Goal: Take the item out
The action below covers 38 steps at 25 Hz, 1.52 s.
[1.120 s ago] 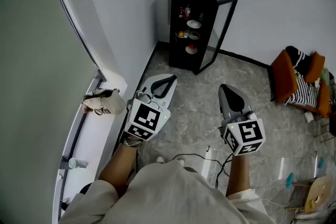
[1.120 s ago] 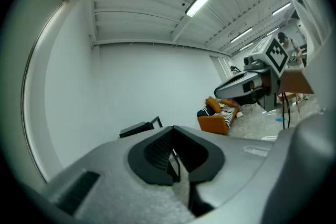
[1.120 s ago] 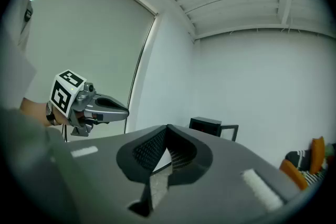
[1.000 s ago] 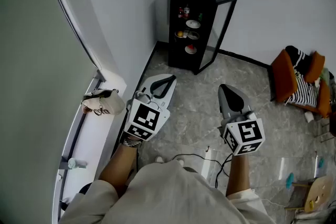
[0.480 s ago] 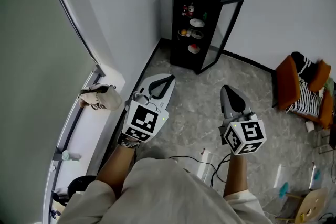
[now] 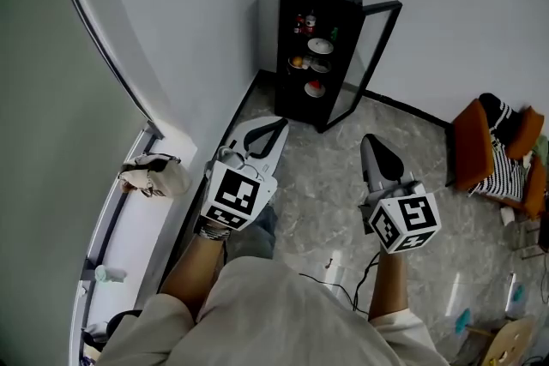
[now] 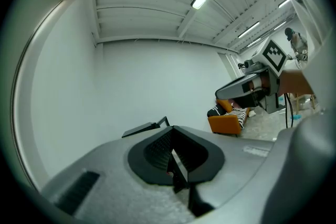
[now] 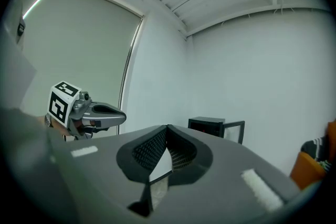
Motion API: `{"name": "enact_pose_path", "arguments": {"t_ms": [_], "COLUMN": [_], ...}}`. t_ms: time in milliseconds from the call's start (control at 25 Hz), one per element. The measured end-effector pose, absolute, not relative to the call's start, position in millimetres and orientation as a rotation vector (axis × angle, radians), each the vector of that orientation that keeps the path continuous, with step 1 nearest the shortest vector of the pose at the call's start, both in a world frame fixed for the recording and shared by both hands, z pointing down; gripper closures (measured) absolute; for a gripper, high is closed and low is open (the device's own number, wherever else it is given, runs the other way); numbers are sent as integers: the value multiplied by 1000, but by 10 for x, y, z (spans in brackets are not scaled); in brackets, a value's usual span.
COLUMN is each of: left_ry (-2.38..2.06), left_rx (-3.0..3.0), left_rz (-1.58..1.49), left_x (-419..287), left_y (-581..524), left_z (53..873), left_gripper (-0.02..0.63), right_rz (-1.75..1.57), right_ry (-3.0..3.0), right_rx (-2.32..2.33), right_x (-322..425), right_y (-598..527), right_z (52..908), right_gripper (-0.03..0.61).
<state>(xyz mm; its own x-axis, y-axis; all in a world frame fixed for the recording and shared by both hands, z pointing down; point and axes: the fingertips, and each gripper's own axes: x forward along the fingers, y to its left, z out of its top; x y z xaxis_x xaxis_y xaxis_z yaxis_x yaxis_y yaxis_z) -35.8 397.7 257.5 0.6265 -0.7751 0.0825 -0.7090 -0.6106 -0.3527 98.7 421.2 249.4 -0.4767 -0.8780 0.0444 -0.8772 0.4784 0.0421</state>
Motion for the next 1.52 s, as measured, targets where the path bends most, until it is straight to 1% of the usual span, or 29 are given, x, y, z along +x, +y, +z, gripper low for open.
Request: {"name": "enact_pose_path", "arguments": {"t_ms": [200,520,720,1120,1520], "left_ry": [1157,1088,1067,1052,1080], "left_rx": [-2593,-2634,-2657,-2704,-2734], "left_rz": [-265,-271,-286,-319,-352], "left_x": [-243,-159,-126,-264,-423], "left_y": [2961,1333,531,-435,-1121], "left_z": [2598,2510,2514,2744,2972], "left_gripper": [607,607,607,607,607], "right_rz": [-49,12,49,130,212], "right_ry": [-2625,-2601,-2576,-2561,-2541], "right_rx": [1626,1696,1710,1742,1758], "right_x": [1111,1095,1096,977,886], "right_y": [3301,1724,938,-30,-693], "right_z": [2450,2389,2392,2529,2717], "right_gripper": [571,571,571,571,571]}}
